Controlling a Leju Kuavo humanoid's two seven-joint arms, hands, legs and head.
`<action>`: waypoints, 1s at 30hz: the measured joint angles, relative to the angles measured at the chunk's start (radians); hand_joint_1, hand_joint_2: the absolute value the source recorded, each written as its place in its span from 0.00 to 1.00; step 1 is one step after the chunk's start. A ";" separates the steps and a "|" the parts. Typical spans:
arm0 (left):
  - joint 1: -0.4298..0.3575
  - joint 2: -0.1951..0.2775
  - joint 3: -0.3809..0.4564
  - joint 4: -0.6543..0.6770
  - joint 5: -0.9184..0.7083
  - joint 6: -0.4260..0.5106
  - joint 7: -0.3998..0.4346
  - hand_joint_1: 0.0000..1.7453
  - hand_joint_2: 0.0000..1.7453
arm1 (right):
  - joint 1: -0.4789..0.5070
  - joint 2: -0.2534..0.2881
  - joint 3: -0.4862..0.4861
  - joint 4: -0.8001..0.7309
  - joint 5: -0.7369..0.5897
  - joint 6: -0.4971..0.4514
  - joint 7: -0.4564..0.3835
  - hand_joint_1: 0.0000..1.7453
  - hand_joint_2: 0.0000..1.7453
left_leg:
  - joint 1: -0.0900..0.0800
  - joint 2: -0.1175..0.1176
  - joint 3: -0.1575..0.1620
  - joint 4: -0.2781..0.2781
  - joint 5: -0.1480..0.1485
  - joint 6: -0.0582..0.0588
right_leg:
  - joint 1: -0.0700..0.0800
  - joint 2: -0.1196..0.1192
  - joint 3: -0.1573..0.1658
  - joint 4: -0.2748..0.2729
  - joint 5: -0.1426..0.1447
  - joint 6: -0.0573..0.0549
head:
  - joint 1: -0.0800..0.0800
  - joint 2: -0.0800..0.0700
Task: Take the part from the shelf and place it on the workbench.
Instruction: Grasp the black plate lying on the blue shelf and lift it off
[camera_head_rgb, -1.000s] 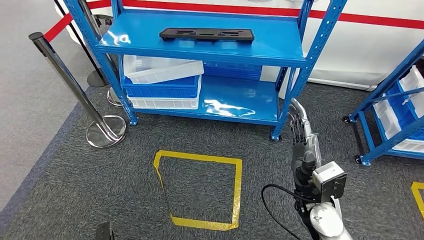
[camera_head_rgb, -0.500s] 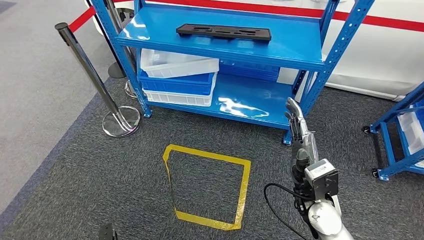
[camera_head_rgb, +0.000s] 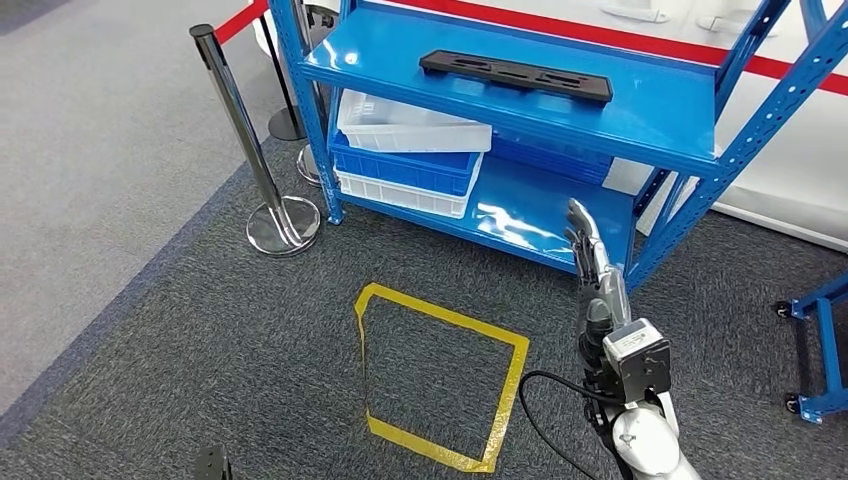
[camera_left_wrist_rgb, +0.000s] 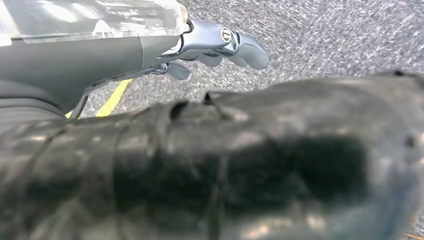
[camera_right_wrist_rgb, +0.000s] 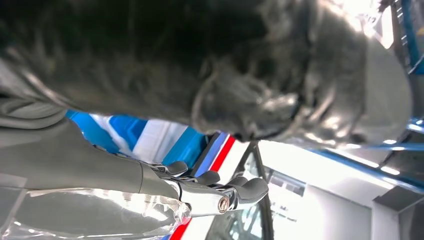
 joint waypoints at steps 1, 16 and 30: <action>-0.001 0.000 -0.001 0.000 0.000 0.000 -0.002 0.00 0.00 | 0.000 0.000 0.001 -0.001 -0.003 0.004 -0.004 0.00 0.00 | 0.000 -0.003 -0.004 0.007 -0.004 -0.007 | 0.000 0.004 0.015 -0.032 0.006 -0.003 | 0.001 0.000; 0.000 0.001 -0.004 0.000 -0.005 -0.002 -0.014 0.00 0.00 | 0.002 -0.001 0.003 -0.008 -0.014 0.017 -0.017 0.00 0.00 | -0.002 0.018 -0.038 0.052 -0.004 -0.022 | 0.008 -0.002 0.024 -0.053 0.002 -0.042 | -0.008 0.000; 0.002 0.000 -0.021 0.000 -0.007 -0.004 -0.013 0.00 0.00 | 0.008 -0.007 0.004 -0.005 -0.018 0.016 -0.016 0.00 0.00 | -0.002 0.013 0.006 -0.012 0.001 0.009 | 0.005 -0.001 -0.040 0.068 -0.020 -0.007 | -0.005 0.000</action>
